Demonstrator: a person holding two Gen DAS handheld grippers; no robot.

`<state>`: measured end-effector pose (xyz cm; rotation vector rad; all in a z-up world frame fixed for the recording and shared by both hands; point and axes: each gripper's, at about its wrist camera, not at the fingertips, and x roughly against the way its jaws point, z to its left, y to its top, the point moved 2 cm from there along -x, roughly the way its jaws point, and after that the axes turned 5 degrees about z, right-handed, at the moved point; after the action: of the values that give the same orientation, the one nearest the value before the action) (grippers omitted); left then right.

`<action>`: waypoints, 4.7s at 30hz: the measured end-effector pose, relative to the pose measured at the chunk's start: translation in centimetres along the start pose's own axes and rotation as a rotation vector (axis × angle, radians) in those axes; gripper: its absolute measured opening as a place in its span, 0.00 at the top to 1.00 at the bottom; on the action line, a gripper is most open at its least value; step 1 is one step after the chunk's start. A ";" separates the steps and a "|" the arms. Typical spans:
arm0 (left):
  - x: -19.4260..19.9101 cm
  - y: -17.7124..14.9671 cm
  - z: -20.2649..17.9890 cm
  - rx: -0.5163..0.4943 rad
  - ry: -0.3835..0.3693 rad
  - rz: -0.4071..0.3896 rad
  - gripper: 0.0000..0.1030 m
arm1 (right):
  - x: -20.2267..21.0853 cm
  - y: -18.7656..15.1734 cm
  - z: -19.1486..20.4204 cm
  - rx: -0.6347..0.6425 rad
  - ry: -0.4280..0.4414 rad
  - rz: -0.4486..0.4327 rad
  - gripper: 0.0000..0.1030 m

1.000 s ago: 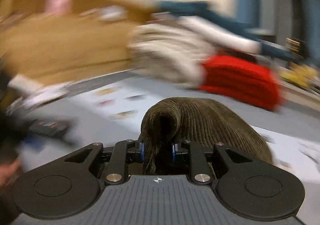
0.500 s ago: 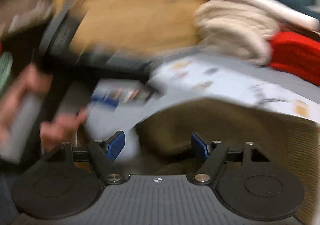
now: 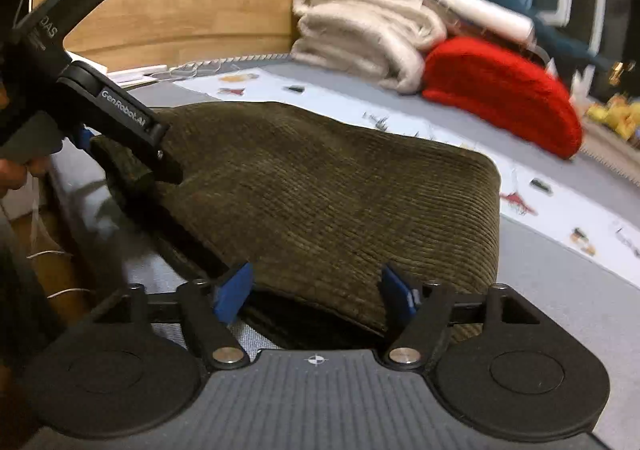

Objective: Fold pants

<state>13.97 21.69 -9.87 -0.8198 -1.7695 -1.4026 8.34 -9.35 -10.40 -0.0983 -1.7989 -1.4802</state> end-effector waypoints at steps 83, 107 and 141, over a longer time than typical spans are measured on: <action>2.5 -9.5 -24.7 -0.377 -0.072 -0.130 0.00 | 14.8 -7.4 -9.1 -0.434 -0.449 0.064 0.17; 2.1 -9.1 -24.0 -0.355 -0.077 -0.101 0.00 | 13.7 -6.8 -8.5 -0.447 -0.490 0.092 0.17; 1.8 -9.3 -24.2 -0.370 -0.025 -0.110 0.00 | 14.0 -5.9 -8.1 -0.393 -0.487 0.083 0.17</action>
<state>8.92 -3.76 -9.59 -0.9433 -1.6152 -1.8347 -0.16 -23.82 -6.57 -0.7781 -1.8088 -1.8419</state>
